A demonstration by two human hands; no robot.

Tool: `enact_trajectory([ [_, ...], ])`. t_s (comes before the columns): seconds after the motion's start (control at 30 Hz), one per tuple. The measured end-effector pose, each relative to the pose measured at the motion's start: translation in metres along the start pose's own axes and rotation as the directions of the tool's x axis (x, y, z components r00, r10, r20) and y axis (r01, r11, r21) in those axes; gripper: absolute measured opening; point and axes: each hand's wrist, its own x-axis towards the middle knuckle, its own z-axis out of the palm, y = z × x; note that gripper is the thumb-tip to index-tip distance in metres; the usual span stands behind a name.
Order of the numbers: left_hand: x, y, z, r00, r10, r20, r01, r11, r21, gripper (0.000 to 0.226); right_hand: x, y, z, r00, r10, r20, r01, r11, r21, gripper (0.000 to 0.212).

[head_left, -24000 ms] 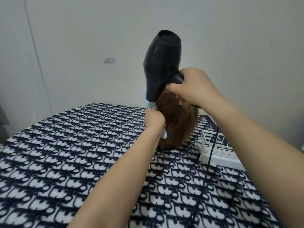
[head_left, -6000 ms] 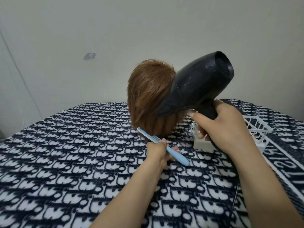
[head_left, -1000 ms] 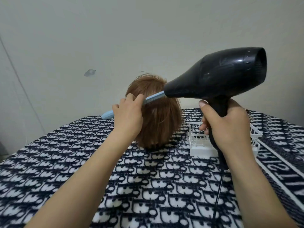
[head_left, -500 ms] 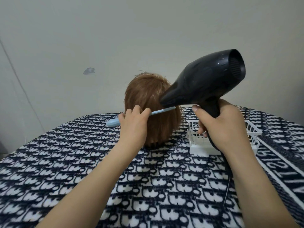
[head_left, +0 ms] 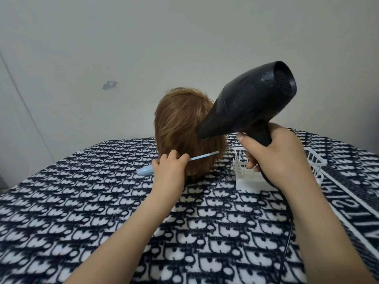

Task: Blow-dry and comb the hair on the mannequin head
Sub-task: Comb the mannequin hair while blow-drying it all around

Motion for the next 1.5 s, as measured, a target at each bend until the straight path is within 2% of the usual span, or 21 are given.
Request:
enact_trajectory([
  [0.17,-0.005,0.001,0.008,0.999,0.053,-0.003,-0.052,0.998,0.034,0.052,0.001,0.002,0.000,1.000,0.010,0.028,-0.009,1.000,-0.026,0.020],
  [0.3,-0.021,0.000,0.025,0.982,0.088,0.165,-0.104,0.990,0.092,0.052,0.001,0.003,0.000,0.999,0.012,0.036,-0.010,0.999,-0.052,0.021],
  [0.4,-0.028,-0.005,0.033,0.978,0.056,0.200,-0.075,0.993,0.089,0.051,0.002,0.004,-0.002,0.999,0.020,0.035,-0.019,0.999,-0.043,0.021],
  [0.53,-0.025,-0.007,0.021,0.996,0.050,0.073,-0.053,0.998,0.039,0.049,0.002,0.003,-0.005,0.999,0.033,0.006,-0.034,0.999,0.019,0.018],
  [0.63,-0.019,-0.008,0.003,0.992,0.013,-0.122,-0.026,0.994,-0.107,0.044,0.001,0.000,-0.006,0.997,0.003,-0.074,-0.001,1.000,0.025,0.019],
  [0.77,-0.010,-0.012,-0.029,0.925,-0.124,-0.359,-0.012,0.935,-0.354,0.033,0.000,-0.002,-0.009,0.984,-0.009,-0.179,0.026,0.995,0.092,0.018],
  [0.93,0.026,-0.021,-0.067,0.849,-0.259,-0.461,0.044,0.904,-0.426,0.027,-0.002,-0.004,-0.013,0.977,-0.004,-0.215,0.035,0.989,0.141,0.017],
  [1.03,0.056,-0.032,-0.080,0.849,-0.324,-0.418,0.123,0.890,-0.440,0.027,-0.001,-0.004,-0.012,0.978,-0.011,-0.208,0.035,0.993,0.110,0.017],
  [1.17,0.085,-0.039,-0.085,0.914,-0.352,-0.202,0.249,0.879,-0.407,0.031,0.000,-0.003,-0.010,0.979,-0.019,-0.202,0.043,0.992,0.116,0.016],
  [1.27,0.089,-0.033,-0.081,0.939,-0.336,-0.076,0.274,0.863,-0.423,0.035,0.000,-0.003,-0.009,0.980,-0.024,-0.199,0.047,0.992,0.114,0.016],
  [1.37,0.086,-0.027,-0.076,0.936,-0.350,-0.046,0.282,0.820,-0.499,0.032,0.000,-0.003,-0.010,0.978,-0.022,-0.206,0.048,0.992,0.118,0.016],
  [1.5,0.082,-0.018,-0.070,0.933,-0.348,-0.087,0.271,0.844,-0.463,0.031,-0.001,-0.002,-0.011,0.978,-0.023,-0.206,0.048,0.992,0.119,0.016],
])
